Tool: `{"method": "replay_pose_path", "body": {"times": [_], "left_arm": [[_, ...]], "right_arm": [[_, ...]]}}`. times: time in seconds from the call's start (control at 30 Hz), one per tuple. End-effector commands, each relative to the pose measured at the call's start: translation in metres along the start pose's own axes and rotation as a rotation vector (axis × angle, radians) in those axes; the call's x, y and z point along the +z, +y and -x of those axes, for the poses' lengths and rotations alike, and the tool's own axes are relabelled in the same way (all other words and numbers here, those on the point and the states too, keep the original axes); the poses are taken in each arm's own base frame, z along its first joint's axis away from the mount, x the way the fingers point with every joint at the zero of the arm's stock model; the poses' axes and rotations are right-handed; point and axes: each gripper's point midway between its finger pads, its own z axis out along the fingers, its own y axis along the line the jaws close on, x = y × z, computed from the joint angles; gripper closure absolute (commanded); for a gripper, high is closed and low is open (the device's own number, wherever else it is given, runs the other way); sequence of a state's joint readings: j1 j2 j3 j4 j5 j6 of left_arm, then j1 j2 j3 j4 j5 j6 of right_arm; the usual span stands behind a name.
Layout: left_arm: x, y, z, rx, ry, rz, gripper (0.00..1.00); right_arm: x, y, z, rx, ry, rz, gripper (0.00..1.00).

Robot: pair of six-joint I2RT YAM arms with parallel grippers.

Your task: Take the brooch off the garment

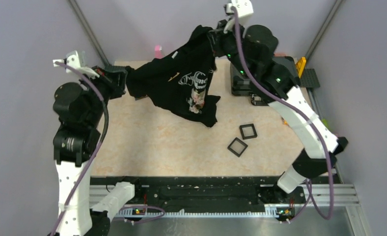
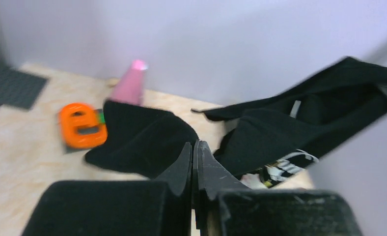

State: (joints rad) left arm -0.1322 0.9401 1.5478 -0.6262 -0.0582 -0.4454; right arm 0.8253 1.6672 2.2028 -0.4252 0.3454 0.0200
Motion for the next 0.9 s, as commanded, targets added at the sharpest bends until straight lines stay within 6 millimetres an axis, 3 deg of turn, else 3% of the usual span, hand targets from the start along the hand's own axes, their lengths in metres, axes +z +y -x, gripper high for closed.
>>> {"method": "replay_pose_path", "body": {"times": [0.0, 0.1, 0.2, 0.33, 0.43, 0.53, 0.6, 0.73, 0.87], "left_arm": [[-0.048, -0.085, 0.023, -0.069, -0.01, -0.444, 1.0], [-0.079, -0.12, 0.026, -0.149, 0.016, -0.662, 1.0], [-0.11, -0.134, 0.028, -0.181, 0.022, -0.775, 1.0], [-0.135, -0.128, 0.039, -0.169, -0.025, -0.725, 1.0], [-0.118, -0.106, 0.042, -0.178, -0.021, -0.549, 1.0], [-0.075, -0.072, 0.014, -0.191, 0.074, -0.335, 1.0], [-0.043, -0.046, -0.018, -0.19, 0.164, -0.207, 1.0], [0.012, 0.01, -0.11, -0.162, 0.36, -0.008, 1.0], [0.051, 0.062, -0.198, -0.152, 0.462, 0.127, 1.0]], "right_arm": [[-0.083, -0.027, 0.105, 0.024, -0.272, 0.021, 1.0], [-0.119, -0.037, 0.12, 0.035, -0.293, 0.032, 1.0], [-0.152, -0.037, 0.125, 0.064, -0.304, 0.096, 1.0], [-0.172, -0.03, 0.119, 0.135, -0.264, 0.162, 1.0], [-0.158, -0.022, 0.098, 0.174, -0.148, 0.164, 1.0], [-0.115, -0.011, 0.043, 0.189, 0.071, 0.111, 1.0], [-0.089, -0.009, -0.003, 0.205, 0.199, 0.059, 1.0], [-0.045, -0.003, -0.118, 0.294, 0.423, 0.09, 1.0], [-0.015, -0.009, -0.228, 0.348, 0.553, 0.078, 1.0]]}}
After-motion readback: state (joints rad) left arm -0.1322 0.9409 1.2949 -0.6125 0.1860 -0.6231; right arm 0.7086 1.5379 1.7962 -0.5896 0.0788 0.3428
